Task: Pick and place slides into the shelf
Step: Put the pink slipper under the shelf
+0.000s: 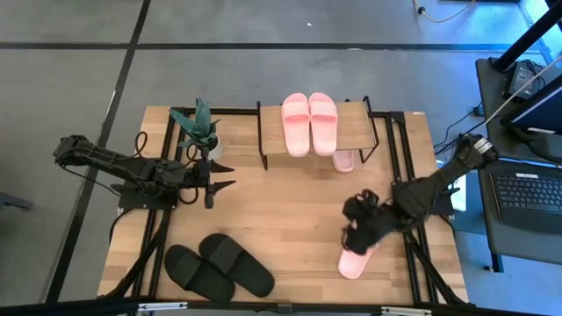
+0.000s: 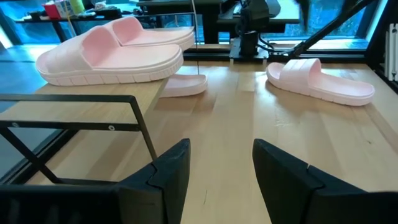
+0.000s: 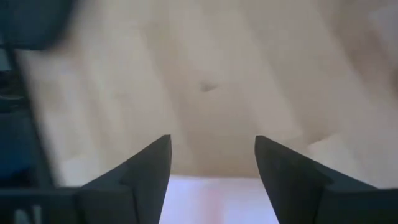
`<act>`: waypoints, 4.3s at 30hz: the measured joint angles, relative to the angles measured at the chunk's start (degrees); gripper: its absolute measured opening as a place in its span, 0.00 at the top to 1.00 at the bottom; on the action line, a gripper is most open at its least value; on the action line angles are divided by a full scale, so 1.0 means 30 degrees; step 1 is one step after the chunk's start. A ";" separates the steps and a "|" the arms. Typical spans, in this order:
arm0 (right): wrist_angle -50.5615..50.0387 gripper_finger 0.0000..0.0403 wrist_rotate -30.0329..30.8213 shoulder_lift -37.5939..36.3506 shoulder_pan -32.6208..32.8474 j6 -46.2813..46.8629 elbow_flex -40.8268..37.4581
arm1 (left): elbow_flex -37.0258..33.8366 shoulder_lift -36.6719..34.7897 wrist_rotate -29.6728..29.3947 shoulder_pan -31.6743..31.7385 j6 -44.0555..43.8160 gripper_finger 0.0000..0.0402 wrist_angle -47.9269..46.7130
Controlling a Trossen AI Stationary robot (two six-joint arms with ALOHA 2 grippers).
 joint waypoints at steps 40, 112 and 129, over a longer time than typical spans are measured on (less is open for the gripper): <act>-1.1153 0.42 -0.1980 1.2479 0.6286 0.8836 0.5808 | 0.0000 0.0000 -0.0007 -0.0002 0.1220 0.59 0.0007; -0.0118 0.97 0.9928 1.1612 -0.9135 -0.9323 -0.0783 | 0.0000 0.0002 -0.0007 0.0000 0.1016 0.59 0.0007; 0.0247 0.76 1.0491 1.1736 -1.0241 -1.0660 -0.0360 | 0.0000 0.0001 0.0000 0.0003 0.0557 0.59 0.0008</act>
